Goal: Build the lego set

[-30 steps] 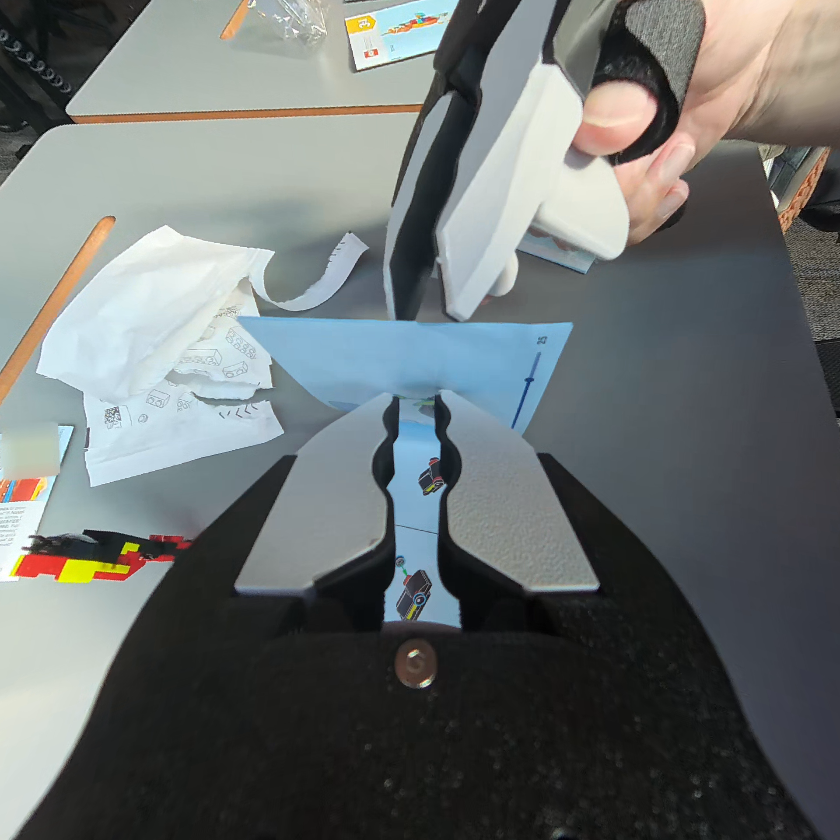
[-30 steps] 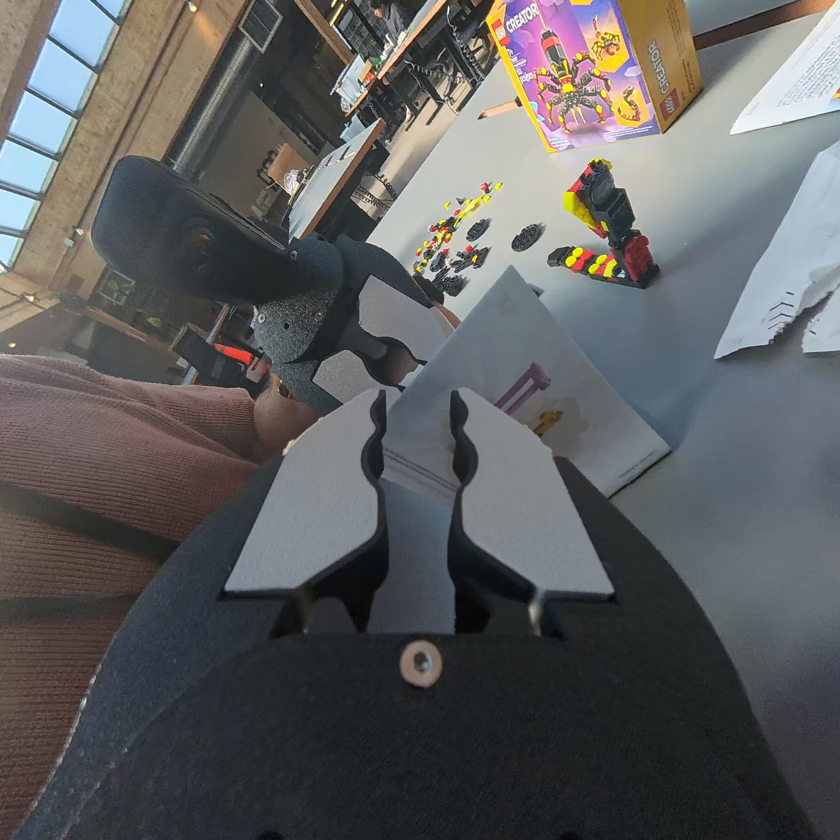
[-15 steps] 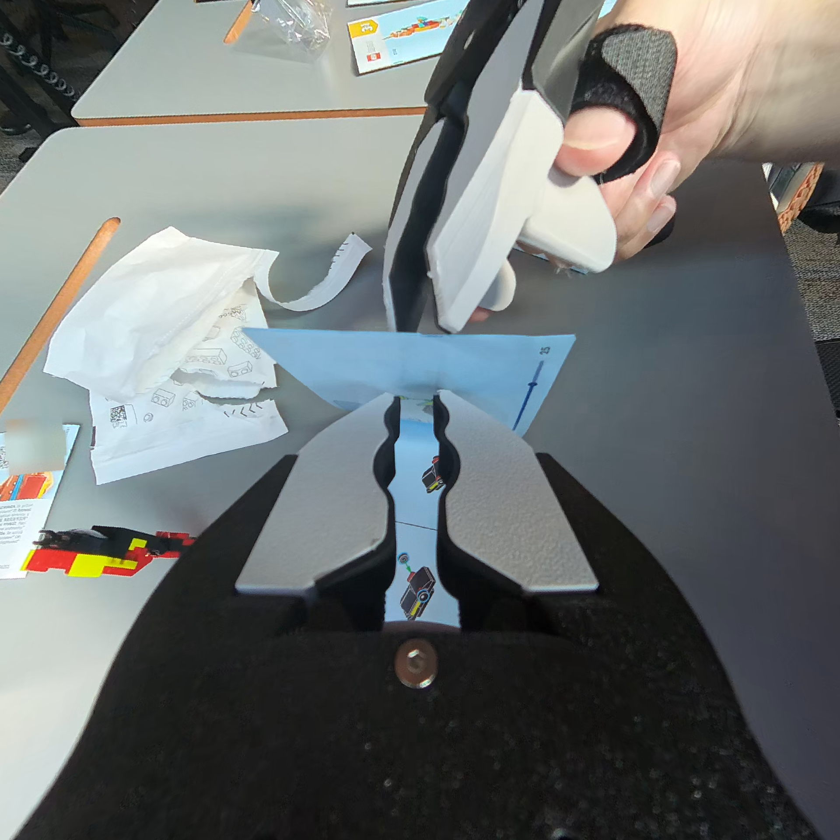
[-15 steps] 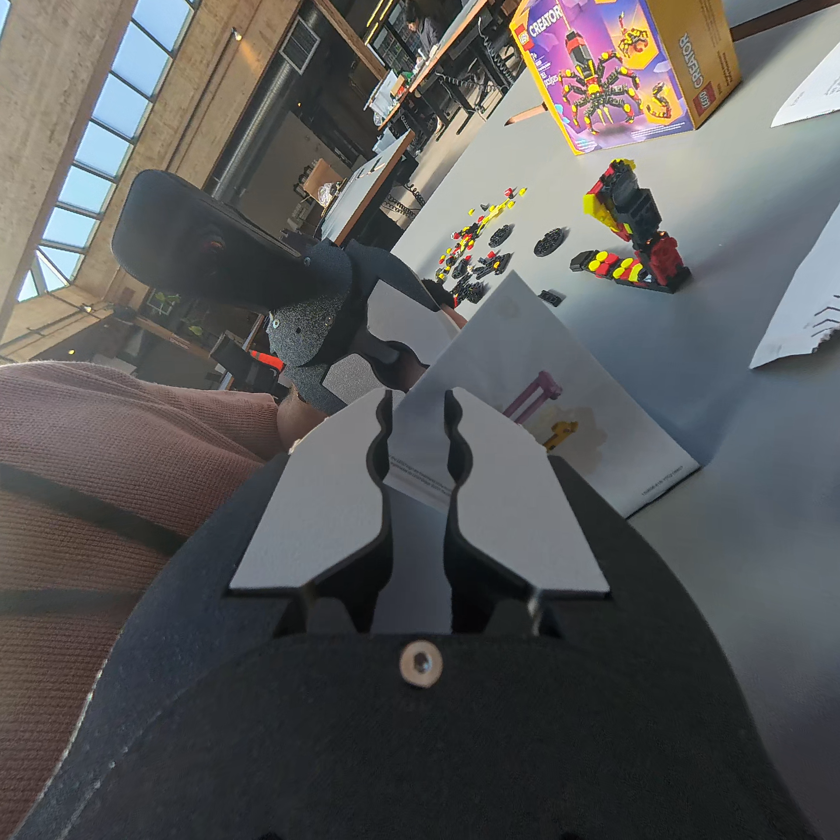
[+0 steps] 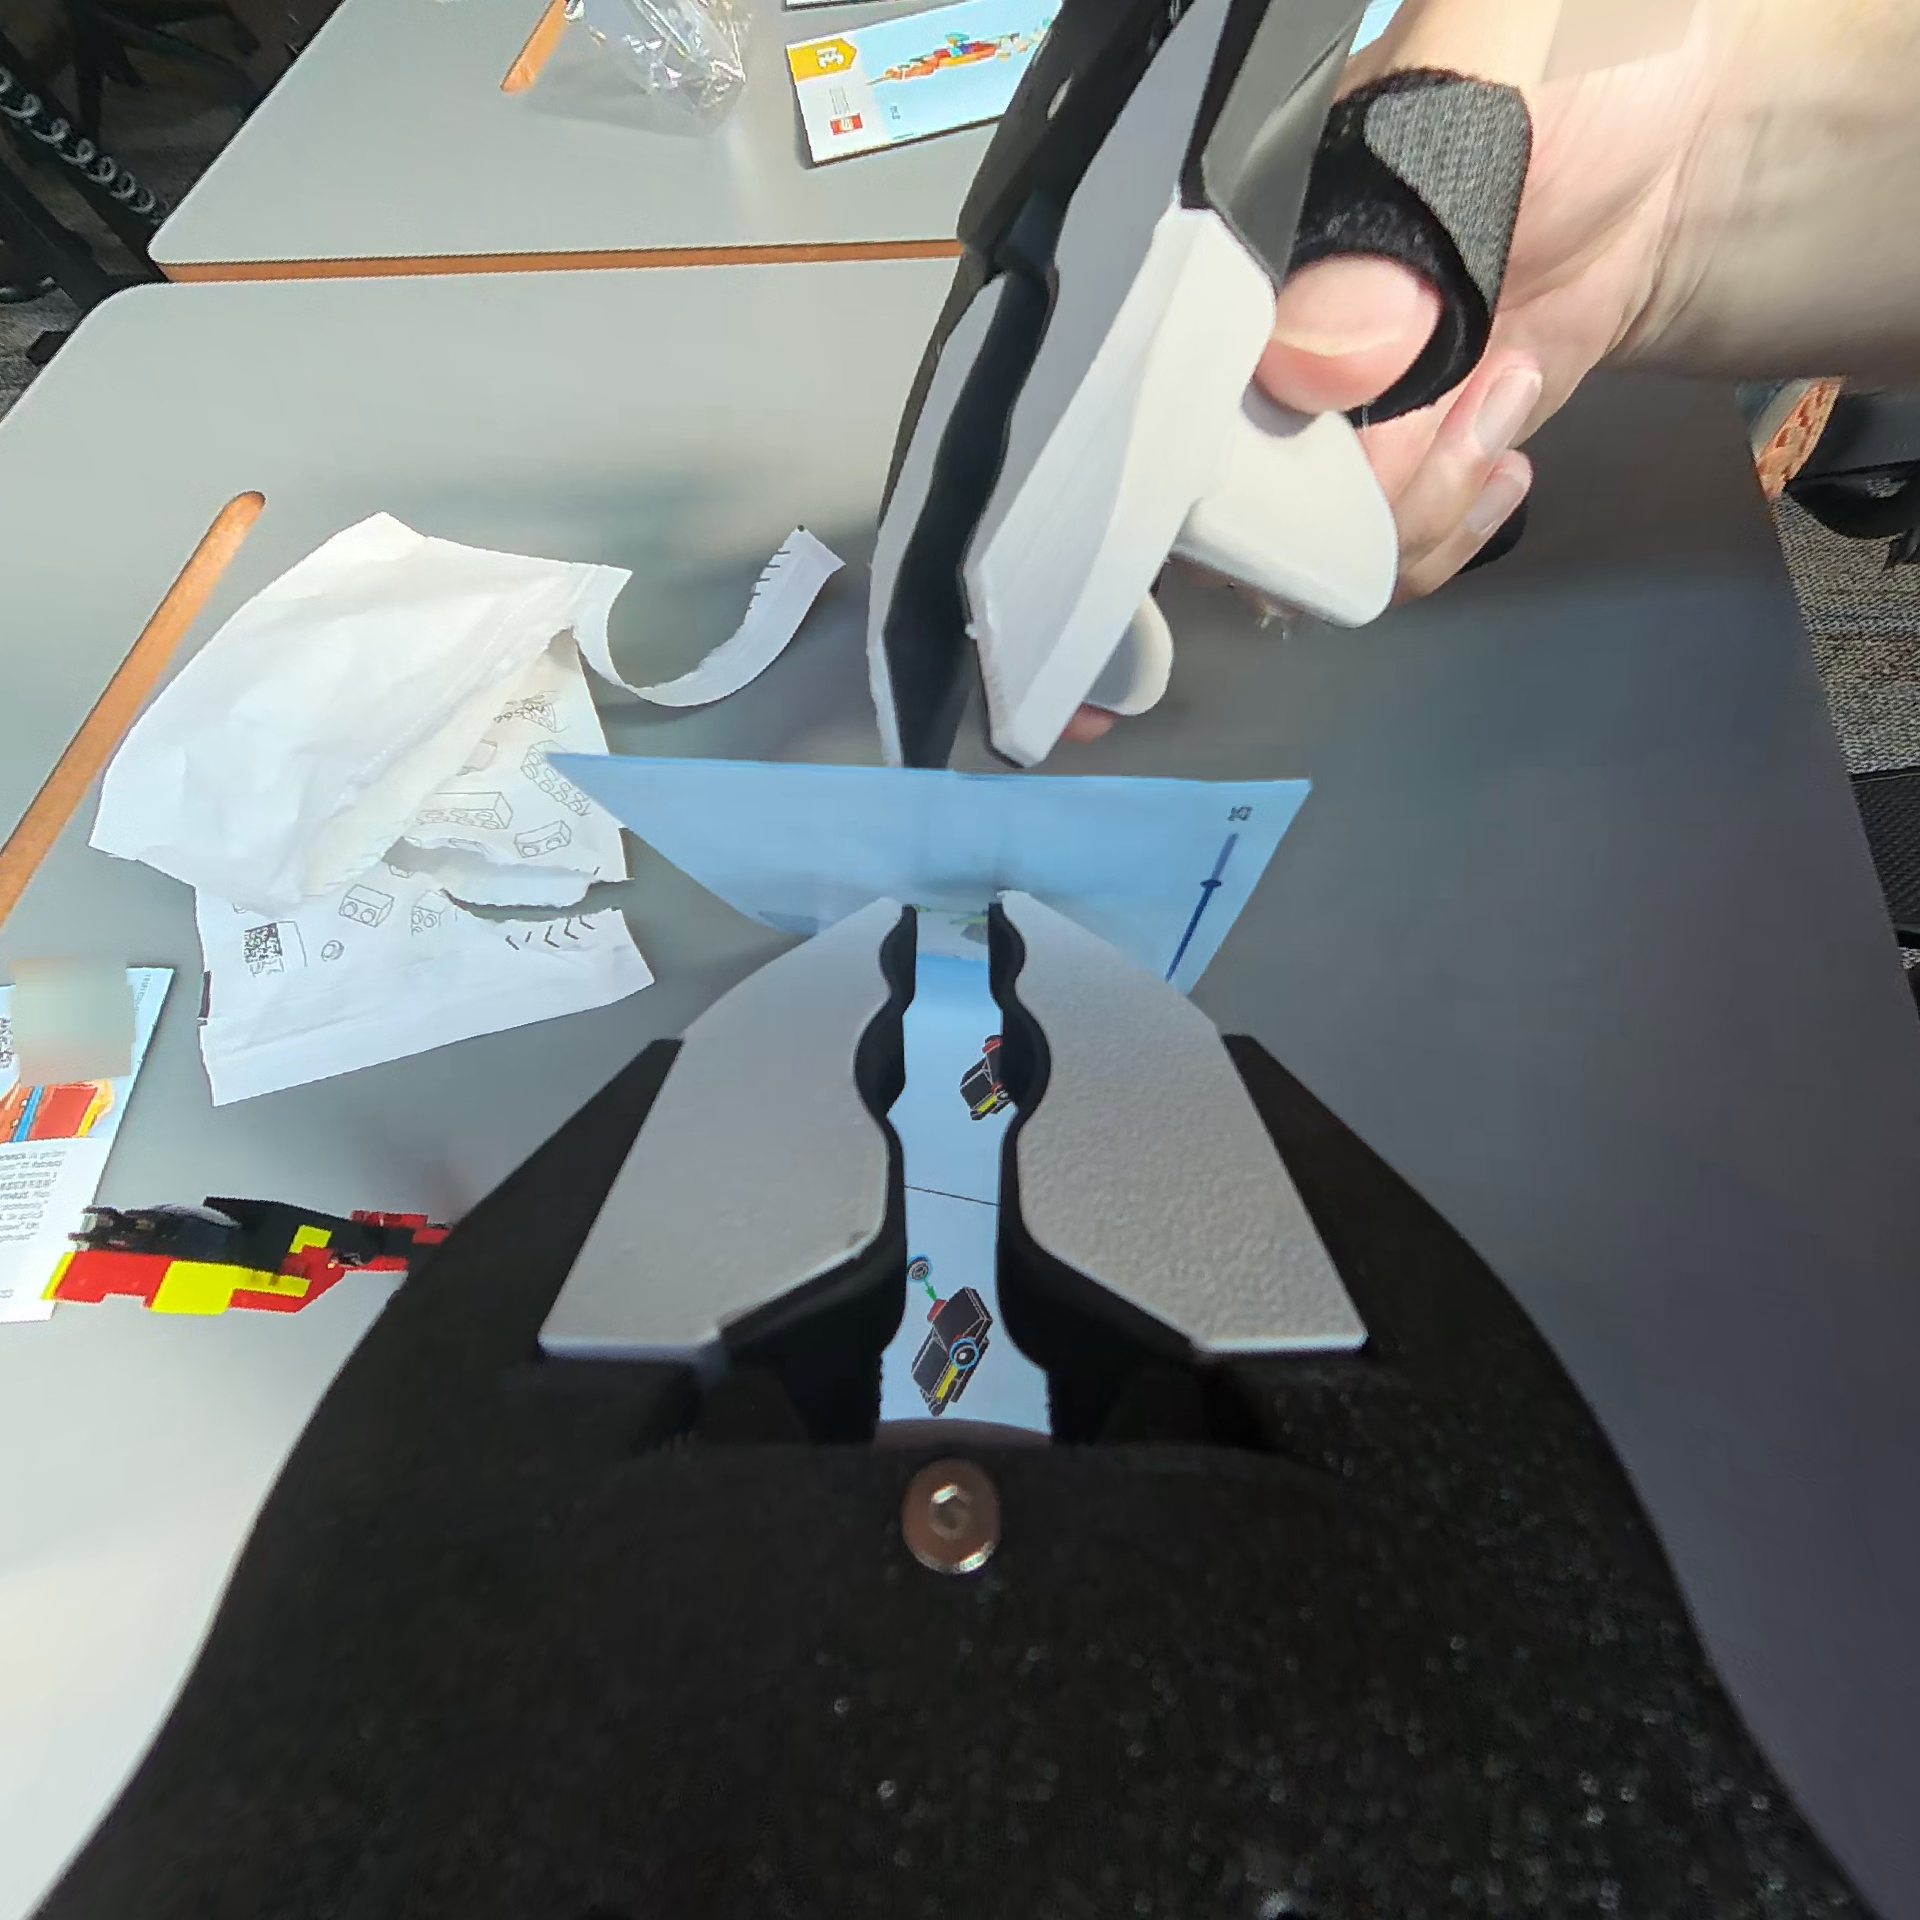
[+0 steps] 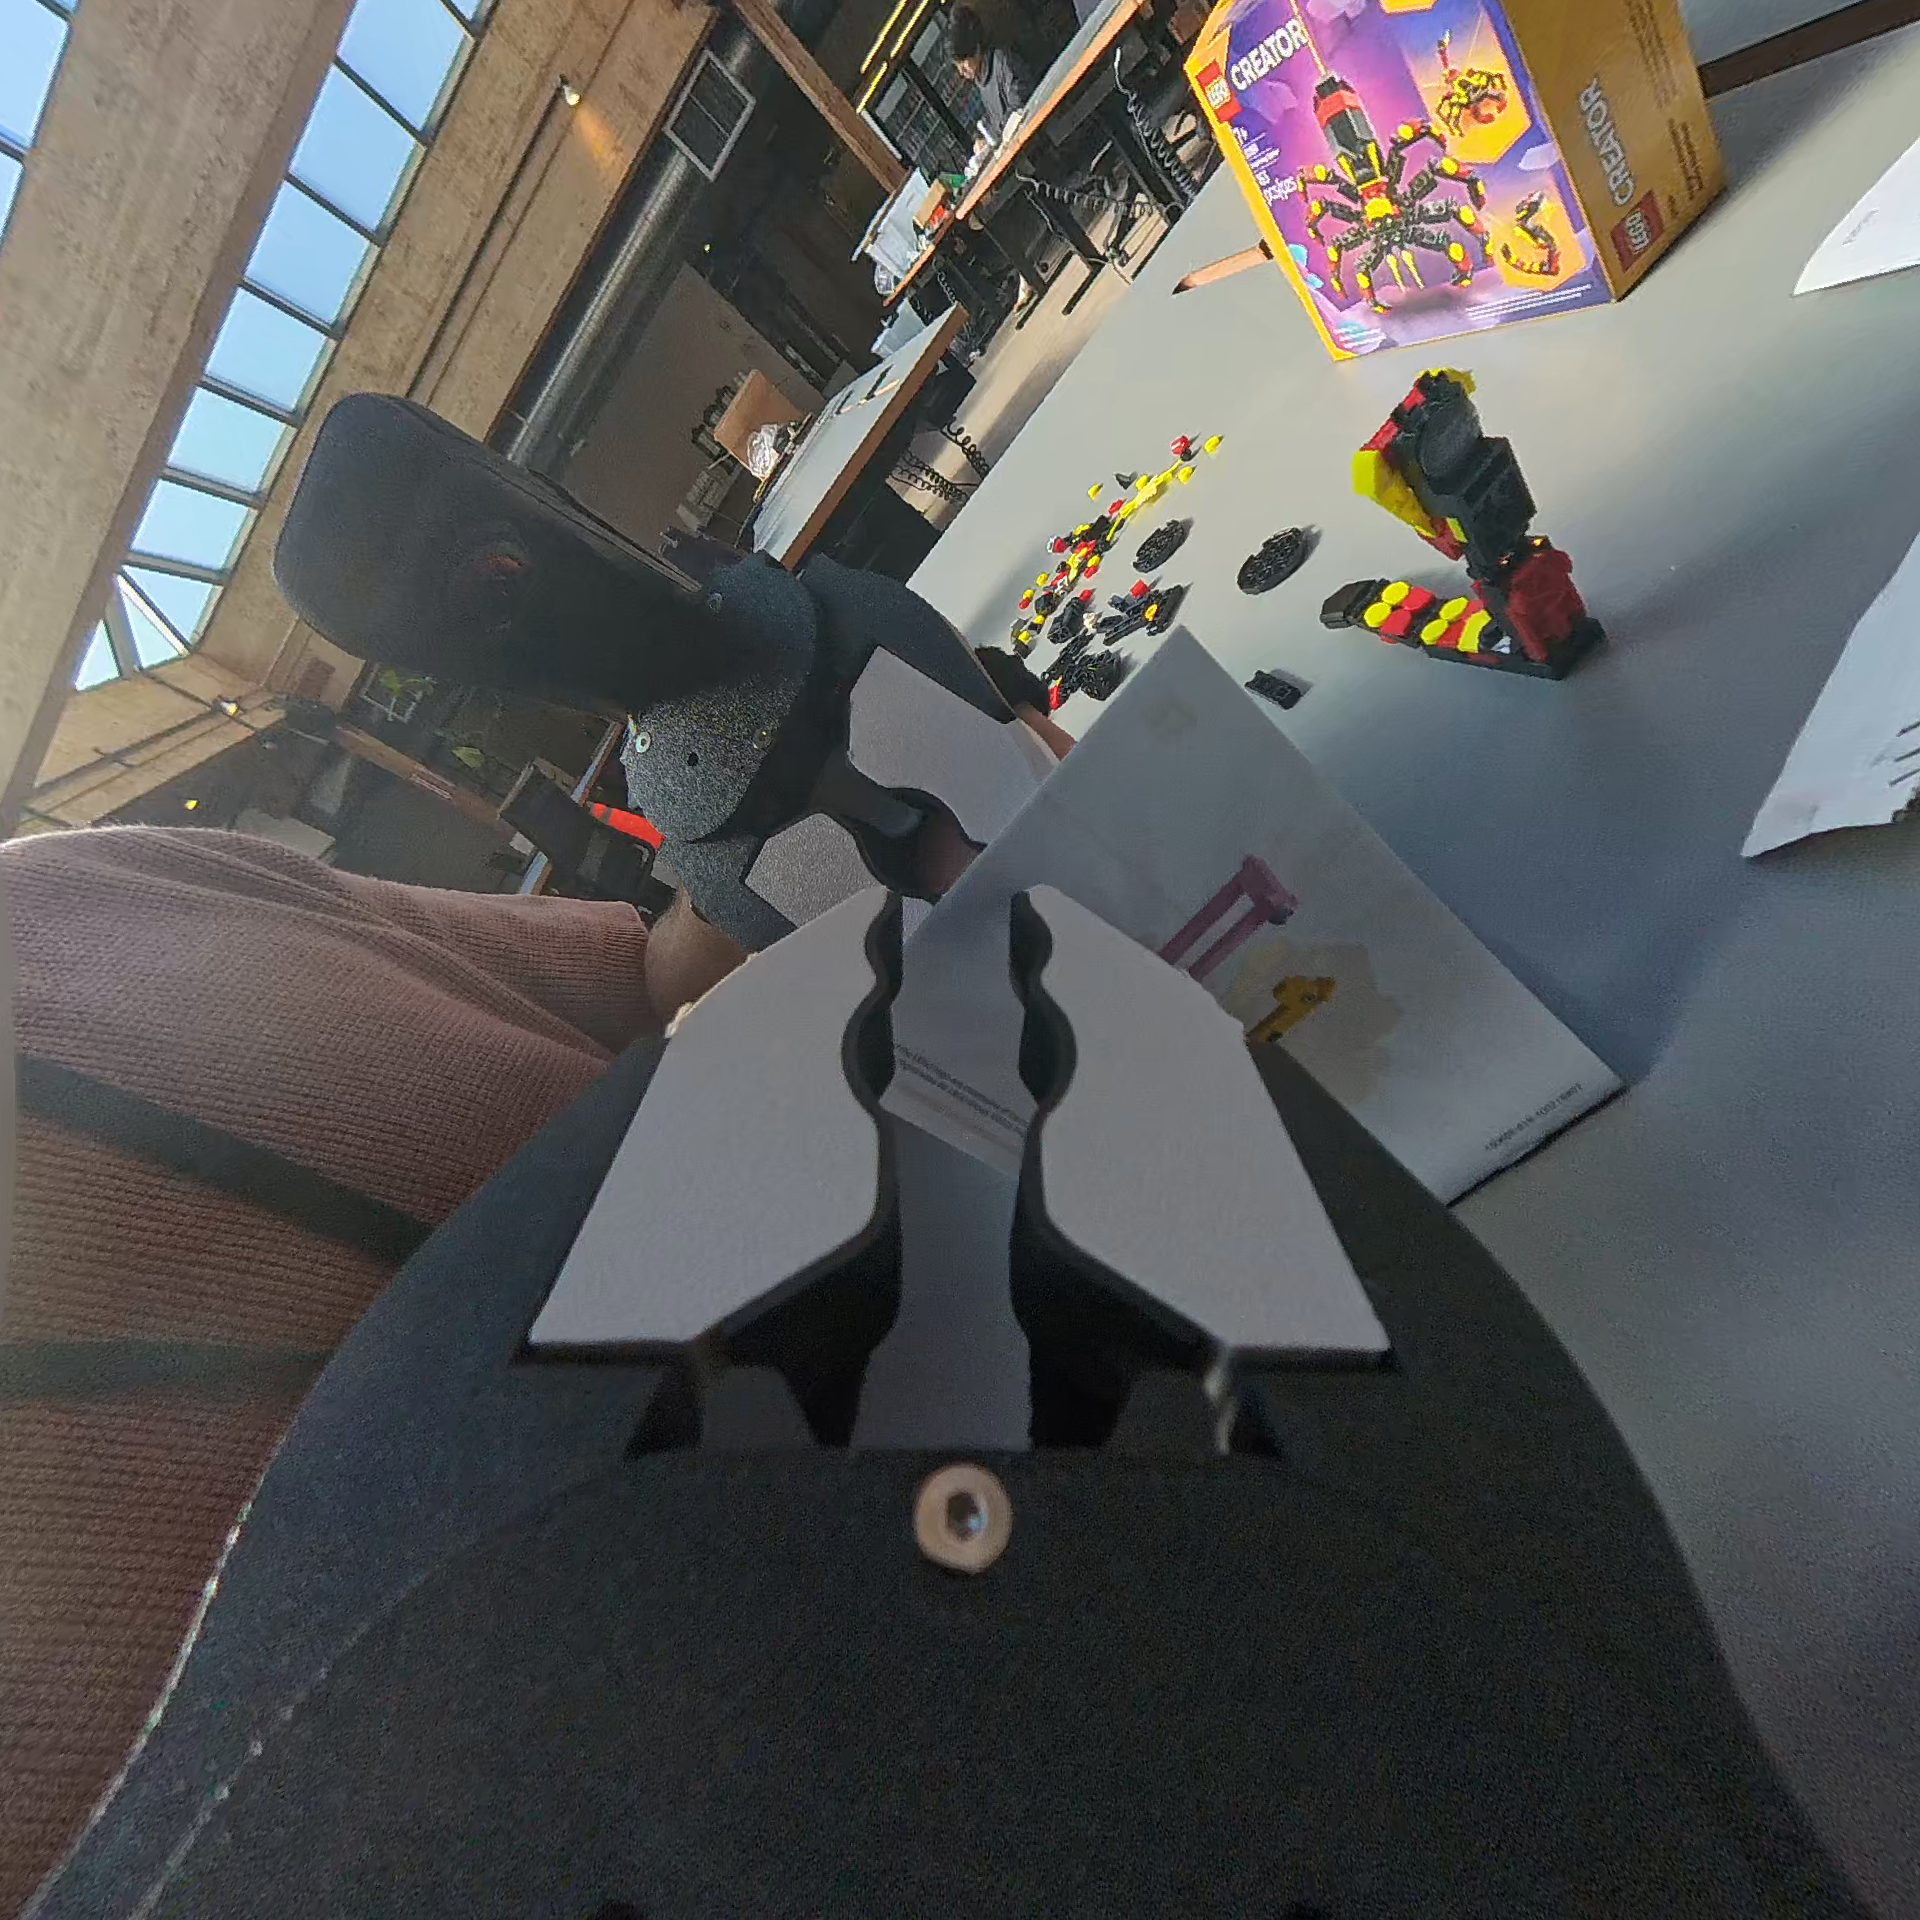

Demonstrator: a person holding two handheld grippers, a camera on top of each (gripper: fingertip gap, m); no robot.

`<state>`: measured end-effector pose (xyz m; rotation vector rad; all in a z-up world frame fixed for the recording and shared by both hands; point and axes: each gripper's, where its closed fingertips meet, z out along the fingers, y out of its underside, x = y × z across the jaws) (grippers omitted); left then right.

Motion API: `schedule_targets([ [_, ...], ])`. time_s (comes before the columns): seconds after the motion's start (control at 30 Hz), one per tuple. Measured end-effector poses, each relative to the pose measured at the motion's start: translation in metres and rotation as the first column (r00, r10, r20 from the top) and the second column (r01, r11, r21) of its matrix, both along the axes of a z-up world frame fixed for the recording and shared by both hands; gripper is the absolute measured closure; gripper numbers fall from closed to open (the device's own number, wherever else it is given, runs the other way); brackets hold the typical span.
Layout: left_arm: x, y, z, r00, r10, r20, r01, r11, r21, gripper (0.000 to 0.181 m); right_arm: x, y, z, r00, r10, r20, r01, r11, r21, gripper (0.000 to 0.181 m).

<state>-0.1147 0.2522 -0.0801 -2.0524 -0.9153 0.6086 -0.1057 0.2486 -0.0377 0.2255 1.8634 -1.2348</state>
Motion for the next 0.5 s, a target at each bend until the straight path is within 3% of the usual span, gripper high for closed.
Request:
schedule_targets([
  [0.17,0.0003,-0.0006,0.0003,1.000,0.001,0.000,-0.001,1.000,0.003,0.168,-0.0005,-0.0005,-0.0004,1.000,-0.003,-0.004,0.003,1.000,-0.003,0.170],
  [0.5,0.0008,0.0001,0.0004,1.000,-0.003,0.003,0.003,1.000,0.006,0.169,0.0003,-0.0010,-0.0016,1.000,0.003,-0.004,-0.003,1.000,0.003,0.166],
])
